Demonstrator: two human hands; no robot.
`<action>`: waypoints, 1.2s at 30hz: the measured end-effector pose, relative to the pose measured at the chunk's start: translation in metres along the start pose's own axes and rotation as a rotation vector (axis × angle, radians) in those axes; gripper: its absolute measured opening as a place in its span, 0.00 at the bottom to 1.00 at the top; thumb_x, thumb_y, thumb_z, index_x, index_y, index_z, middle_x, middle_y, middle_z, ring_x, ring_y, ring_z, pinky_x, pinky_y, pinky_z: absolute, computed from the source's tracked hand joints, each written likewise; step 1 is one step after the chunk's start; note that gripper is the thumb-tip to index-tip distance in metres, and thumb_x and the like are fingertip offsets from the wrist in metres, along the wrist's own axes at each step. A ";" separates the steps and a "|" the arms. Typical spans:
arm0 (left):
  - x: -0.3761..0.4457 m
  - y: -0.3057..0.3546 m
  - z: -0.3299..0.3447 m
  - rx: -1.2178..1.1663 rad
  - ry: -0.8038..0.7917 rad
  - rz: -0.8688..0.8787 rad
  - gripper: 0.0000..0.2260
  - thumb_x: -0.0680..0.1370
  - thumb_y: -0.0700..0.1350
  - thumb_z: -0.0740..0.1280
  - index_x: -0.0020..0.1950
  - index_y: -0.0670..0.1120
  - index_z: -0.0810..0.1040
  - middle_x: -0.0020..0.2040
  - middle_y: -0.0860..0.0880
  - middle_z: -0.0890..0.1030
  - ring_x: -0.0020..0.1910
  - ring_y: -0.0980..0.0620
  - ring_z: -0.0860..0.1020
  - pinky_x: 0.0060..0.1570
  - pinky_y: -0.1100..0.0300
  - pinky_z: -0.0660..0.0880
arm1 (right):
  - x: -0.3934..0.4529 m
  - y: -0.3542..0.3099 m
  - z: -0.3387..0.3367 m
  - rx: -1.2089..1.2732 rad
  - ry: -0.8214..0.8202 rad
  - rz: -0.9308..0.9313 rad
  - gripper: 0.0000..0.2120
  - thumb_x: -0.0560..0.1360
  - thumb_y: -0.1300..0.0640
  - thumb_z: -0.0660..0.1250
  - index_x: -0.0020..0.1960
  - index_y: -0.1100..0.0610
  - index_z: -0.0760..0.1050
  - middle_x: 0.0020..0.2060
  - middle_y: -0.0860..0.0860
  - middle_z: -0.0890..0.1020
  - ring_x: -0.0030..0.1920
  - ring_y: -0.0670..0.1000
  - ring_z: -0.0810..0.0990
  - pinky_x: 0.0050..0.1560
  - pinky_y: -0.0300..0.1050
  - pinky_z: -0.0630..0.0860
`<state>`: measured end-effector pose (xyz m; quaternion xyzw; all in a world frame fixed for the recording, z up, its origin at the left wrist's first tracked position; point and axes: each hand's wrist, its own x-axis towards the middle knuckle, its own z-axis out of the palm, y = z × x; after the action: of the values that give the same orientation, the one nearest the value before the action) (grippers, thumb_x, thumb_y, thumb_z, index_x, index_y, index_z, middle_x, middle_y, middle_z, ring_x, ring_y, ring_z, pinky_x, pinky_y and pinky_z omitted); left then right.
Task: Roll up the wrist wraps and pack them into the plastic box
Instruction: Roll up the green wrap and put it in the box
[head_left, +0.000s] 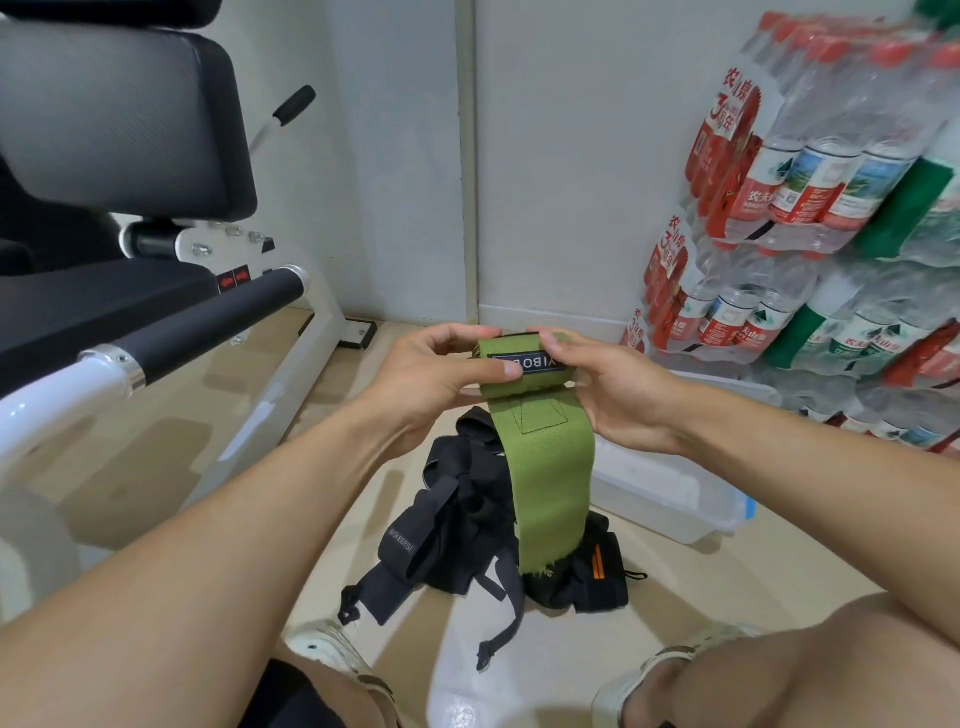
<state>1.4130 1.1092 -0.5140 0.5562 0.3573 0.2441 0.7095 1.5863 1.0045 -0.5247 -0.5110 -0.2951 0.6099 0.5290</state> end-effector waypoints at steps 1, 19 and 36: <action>0.000 -0.001 0.000 0.019 -0.003 0.012 0.19 0.67 0.31 0.79 0.56 0.41 0.83 0.61 0.42 0.83 0.51 0.48 0.86 0.48 0.55 0.83 | 0.000 0.001 0.000 -0.005 -0.007 0.015 0.22 0.81 0.49 0.65 0.72 0.55 0.74 0.70 0.61 0.76 0.69 0.61 0.78 0.71 0.60 0.72; 0.001 -0.006 -0.006 -0.056 -0.152 -0.167 0.22 0.68 0.37 0.77 0.62 0.42 0.80 0.58 0.43 0.85 0.50 0.47 0.86 0.51 0.53 0.83 | 0.002 0.004 -0.003 -0.044 -0.010 -0.031 0.20 0.79 0.68 0.65 0.70 0.55 0.74 0.59 0.56 0.84 0.59 0.56 0.84 0.52 0.47 0.82; 0.000 -0.008 0.000 -0.025 -0.029 0.057 0.27 0.65 0.31 0.80 0.62 0.42 0.78 0.64 0.45 0.81 0.57 0.48 0.84 0.50 0.50 0.84 | 0.003 0.002 0.009 0.102 0.108 -0.047 0.18 0.84 0.51 0.62 0.72 0.54 0.73 0.65 0.59 0.81 0.63 0.60 0.82 0.61 0.58 0.81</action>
<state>1.4125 1.1073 -0.5218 0.5609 0.3281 0.2605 0.7141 1.5774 1.0082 -0.5244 -0.5085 -0.2465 0.5832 0.5836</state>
